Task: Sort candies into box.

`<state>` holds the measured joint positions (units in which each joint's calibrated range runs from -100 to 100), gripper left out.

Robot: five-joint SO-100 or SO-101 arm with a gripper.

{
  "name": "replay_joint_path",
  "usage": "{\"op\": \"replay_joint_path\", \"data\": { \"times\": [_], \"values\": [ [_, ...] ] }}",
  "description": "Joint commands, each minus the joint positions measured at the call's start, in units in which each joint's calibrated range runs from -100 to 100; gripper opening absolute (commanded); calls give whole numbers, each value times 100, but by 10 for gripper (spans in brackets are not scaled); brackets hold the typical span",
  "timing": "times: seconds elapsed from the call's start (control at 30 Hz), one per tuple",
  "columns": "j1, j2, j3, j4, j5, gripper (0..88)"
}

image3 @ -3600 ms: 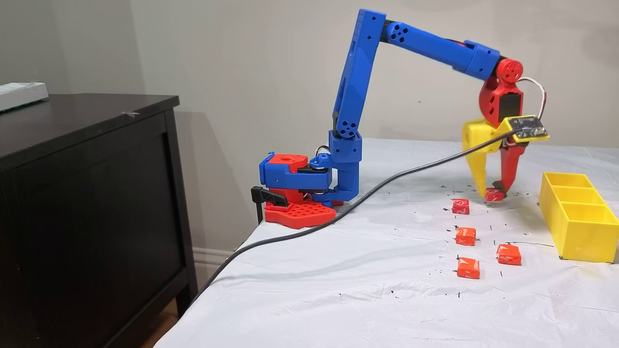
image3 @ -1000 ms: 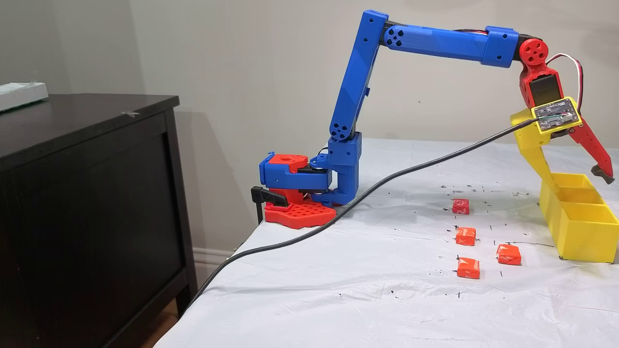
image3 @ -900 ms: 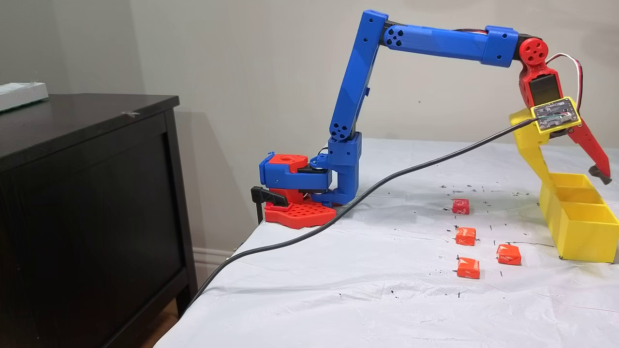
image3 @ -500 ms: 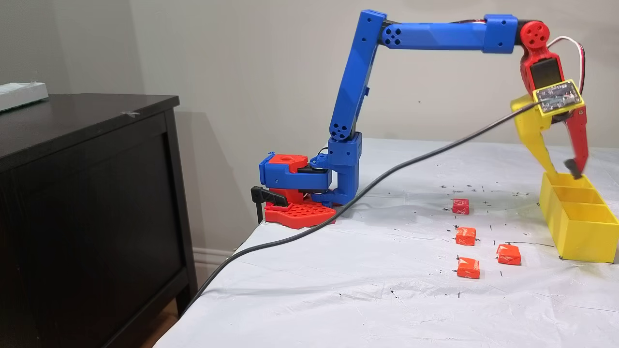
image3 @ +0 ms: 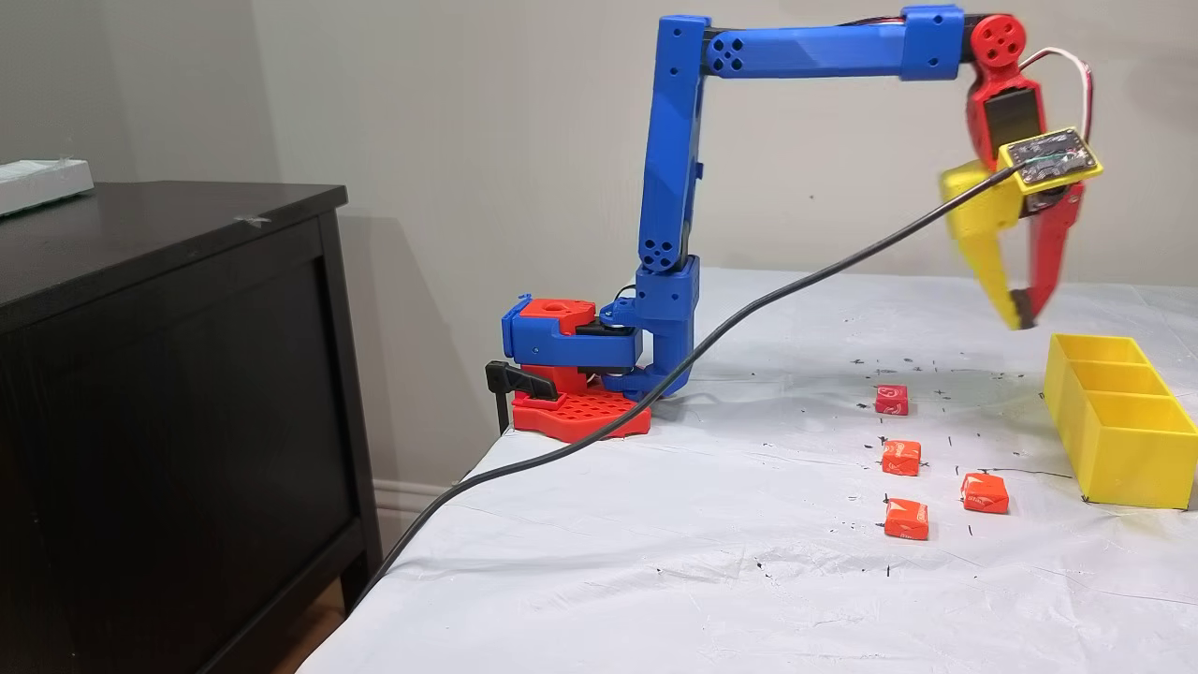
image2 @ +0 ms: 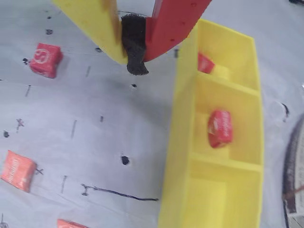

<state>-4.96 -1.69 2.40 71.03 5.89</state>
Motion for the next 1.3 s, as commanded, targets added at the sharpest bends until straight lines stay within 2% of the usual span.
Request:
{"op": "replay_joint_path", "data": {
  "times": [0.0, 0.13, 0.33, 0.83, 1.27],
  "values": [
    [-184, -1001, 1039, -198, 147, 2],
    [-311, -1332, 2123, -648, 68, 10],
    [-356, -1383, 2551, -738, 34, 168],
    [-546, -1451, 3024, -926, 49, 296],
    [-700, -883, 2633, -1000, -44, 298]
  ]
}}
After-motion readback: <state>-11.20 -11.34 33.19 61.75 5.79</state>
